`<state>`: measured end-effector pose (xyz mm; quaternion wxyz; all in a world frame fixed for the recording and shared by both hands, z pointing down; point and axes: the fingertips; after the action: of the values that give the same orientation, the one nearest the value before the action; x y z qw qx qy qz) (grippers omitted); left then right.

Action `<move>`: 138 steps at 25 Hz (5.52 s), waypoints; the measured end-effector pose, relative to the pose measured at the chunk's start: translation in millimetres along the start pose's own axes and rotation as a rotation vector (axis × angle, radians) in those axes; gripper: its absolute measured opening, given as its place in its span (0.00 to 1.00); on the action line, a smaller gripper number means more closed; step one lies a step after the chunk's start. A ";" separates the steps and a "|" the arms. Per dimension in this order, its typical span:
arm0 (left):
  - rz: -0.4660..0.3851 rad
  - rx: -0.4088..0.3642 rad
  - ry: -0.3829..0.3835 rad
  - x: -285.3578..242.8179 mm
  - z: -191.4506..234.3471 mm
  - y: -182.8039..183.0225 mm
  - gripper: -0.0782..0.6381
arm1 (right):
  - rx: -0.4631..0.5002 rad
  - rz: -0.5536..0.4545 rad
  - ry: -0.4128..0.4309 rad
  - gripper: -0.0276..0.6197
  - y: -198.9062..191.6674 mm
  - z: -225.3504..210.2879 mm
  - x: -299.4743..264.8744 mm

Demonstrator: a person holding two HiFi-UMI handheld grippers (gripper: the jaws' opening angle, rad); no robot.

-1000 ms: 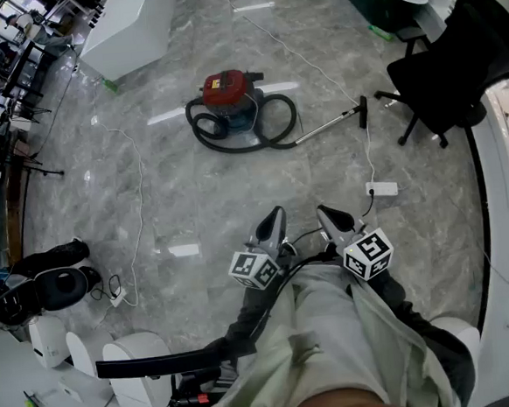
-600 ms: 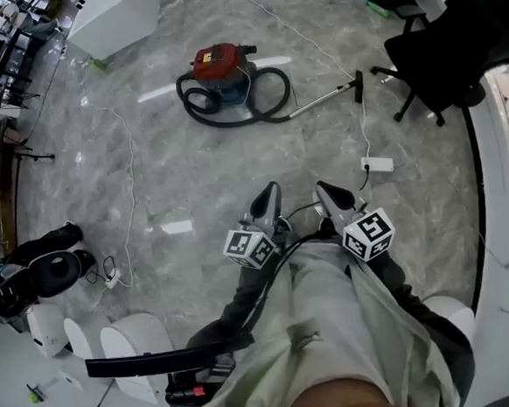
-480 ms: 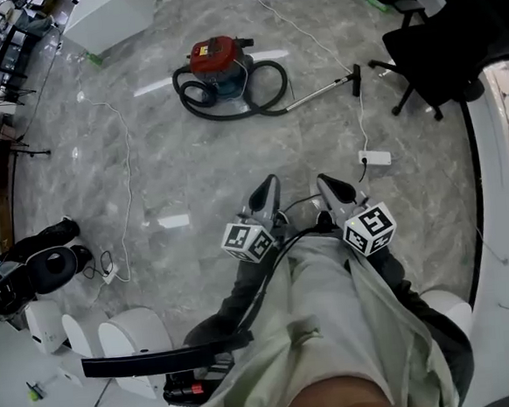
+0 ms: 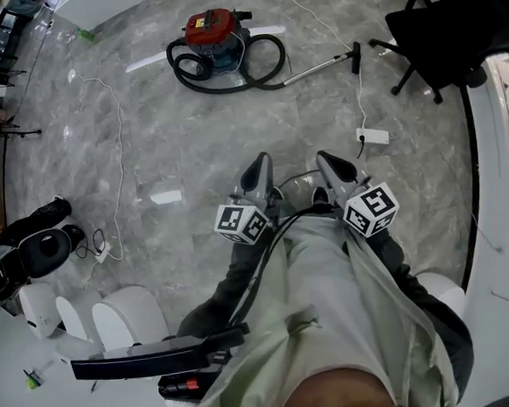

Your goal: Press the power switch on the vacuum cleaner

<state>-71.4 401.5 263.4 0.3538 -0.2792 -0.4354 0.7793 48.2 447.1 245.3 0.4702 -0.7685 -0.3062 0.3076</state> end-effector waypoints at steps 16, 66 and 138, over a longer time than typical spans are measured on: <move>-0.067 0.003 0.061 32.4 81.3 39.9 0.11 | 0.059 0.046 0.019 0.05 -1.9 40.1 -77.3; -0.101 -0.060 0.354 -297.2 208.6 155.3 0.11 | 0.016 0.108 0.243 0.05 139.2 -270.0 -339.3; 0.630 -0.434 0.277 -695.4 733.0 -78.9 0.11 | -0.090 0.248 -0.101 0.05 -80.9 -501.4 -701.7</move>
<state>-179.0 -474.4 761.8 0.0858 -0.5694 -0.4312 0.6946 -22.4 -324.0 633.6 0.3777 -0.8042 -0.2456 0.3875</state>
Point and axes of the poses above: the fingertips, and each gripper's own axes: x backward along the fingers, z to its left, y out of its top, and after that the axes turned 10 degrees about y, right-handed
